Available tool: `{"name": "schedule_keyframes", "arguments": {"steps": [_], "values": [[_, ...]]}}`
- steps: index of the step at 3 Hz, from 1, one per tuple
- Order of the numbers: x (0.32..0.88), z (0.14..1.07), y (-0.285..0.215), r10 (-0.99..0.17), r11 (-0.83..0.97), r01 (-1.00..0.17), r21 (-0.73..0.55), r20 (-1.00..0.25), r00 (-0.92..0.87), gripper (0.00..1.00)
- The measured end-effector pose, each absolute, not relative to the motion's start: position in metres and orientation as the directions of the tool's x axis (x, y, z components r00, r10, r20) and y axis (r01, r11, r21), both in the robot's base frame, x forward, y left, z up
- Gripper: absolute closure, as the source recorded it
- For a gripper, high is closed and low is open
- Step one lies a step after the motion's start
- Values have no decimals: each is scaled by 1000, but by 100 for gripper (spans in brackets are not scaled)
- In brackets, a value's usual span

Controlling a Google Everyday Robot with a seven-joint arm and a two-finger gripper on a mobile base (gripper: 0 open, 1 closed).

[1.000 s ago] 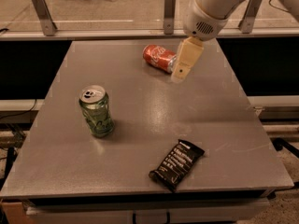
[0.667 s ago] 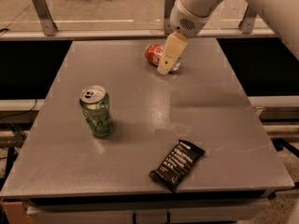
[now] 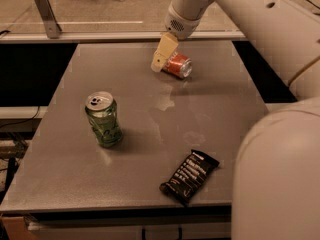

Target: Place coke can upright

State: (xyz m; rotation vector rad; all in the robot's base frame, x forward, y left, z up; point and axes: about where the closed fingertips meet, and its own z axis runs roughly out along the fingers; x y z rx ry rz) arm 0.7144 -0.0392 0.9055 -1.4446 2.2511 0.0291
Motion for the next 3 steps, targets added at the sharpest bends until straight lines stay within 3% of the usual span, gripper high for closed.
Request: {"name": "schedule_keyframes", "arguments": {"steps": [3], "values": [[753, 843, -26, -804, 576, -805, -145, -280, -525, 0]]}}
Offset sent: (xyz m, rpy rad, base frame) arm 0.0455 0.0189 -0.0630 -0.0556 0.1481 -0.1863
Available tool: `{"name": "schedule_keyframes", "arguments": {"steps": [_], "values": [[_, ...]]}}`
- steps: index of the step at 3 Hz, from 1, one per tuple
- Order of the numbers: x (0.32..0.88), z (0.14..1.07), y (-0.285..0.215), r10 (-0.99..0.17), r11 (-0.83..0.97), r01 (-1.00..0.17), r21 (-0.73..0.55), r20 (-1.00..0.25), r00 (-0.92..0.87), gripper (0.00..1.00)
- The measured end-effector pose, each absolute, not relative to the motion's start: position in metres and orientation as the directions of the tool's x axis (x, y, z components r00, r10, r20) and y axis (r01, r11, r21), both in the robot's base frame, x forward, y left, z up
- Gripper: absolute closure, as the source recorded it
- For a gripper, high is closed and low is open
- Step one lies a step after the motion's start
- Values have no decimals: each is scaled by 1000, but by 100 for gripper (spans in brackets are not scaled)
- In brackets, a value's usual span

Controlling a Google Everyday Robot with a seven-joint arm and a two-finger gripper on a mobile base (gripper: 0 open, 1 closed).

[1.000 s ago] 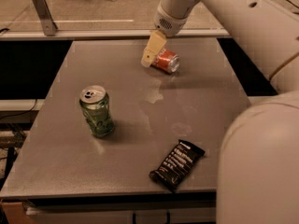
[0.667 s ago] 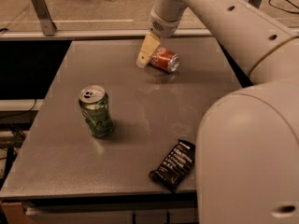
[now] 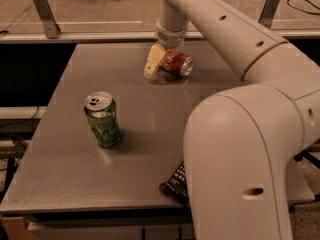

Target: Place coke can upright

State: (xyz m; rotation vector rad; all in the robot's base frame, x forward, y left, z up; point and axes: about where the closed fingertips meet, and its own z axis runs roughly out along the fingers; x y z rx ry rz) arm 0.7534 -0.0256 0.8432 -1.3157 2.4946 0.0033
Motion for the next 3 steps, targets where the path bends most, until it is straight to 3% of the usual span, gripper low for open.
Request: {"name": "schedule_keyframes", "arguments": {"steps": [1, 3], "values": [[757, 835, -27, -796, 592, -793, -145, -259, -547, 18], [758, 855, -23, -797, 582, -798, -158, -308, -520, 64]]}}
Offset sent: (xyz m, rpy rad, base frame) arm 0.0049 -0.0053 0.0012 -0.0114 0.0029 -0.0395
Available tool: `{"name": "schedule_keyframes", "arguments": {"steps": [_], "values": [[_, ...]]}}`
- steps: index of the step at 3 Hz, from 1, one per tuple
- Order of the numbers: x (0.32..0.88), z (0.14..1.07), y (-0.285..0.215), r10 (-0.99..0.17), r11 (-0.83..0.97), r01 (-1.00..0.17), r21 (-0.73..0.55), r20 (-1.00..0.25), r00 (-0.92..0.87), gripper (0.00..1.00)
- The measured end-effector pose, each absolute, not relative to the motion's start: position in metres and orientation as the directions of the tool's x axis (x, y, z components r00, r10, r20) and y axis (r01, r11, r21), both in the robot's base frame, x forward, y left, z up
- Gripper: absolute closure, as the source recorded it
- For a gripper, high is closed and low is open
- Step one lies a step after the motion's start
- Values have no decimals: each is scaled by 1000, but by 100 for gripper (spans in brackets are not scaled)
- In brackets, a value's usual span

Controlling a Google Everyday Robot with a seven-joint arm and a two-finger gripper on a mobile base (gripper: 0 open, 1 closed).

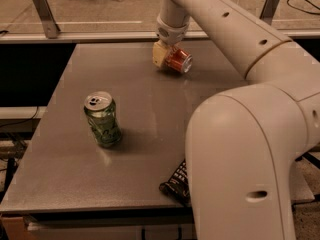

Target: Place coke can upright

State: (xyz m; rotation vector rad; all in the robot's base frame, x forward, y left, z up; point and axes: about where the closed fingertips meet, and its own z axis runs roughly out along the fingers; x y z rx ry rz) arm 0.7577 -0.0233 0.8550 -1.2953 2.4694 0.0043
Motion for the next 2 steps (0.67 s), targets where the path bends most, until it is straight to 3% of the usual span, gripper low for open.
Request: {"name": "schedule_keyframes", "arguments": {"steps": [1, 2], "values": [[743, 891, -24, -802, 536, -827, -168, -407, -437, 88], [716, 934, -40, -784, 483, -855, -188, -528, -326, 100]]}}
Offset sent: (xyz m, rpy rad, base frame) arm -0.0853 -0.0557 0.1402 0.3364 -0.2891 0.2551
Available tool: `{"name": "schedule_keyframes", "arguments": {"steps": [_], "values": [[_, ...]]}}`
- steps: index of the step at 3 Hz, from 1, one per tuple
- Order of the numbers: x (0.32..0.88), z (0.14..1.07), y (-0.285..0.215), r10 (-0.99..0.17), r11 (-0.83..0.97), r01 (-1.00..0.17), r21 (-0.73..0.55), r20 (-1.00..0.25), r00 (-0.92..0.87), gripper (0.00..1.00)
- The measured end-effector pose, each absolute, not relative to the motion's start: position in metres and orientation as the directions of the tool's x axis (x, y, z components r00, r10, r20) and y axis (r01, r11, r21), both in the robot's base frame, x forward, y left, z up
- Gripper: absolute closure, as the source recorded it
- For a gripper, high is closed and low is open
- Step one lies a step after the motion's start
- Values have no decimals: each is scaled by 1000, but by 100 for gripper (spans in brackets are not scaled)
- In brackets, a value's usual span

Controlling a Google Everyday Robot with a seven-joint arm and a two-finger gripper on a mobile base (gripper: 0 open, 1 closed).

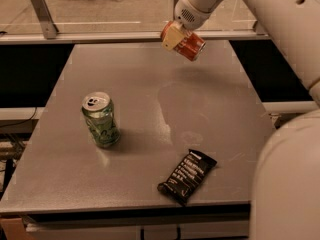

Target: Place coke can upright

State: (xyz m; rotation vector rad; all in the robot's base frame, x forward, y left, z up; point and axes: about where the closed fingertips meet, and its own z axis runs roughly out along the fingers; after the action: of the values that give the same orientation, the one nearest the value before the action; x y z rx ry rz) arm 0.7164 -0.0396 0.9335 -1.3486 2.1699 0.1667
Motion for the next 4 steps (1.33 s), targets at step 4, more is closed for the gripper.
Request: {"name": "schedule_keyframes", "arguments": {"steps": [4], "values": [[659, 956, -124, -350, 250, -966, -65, -936, -28, 100]]}}
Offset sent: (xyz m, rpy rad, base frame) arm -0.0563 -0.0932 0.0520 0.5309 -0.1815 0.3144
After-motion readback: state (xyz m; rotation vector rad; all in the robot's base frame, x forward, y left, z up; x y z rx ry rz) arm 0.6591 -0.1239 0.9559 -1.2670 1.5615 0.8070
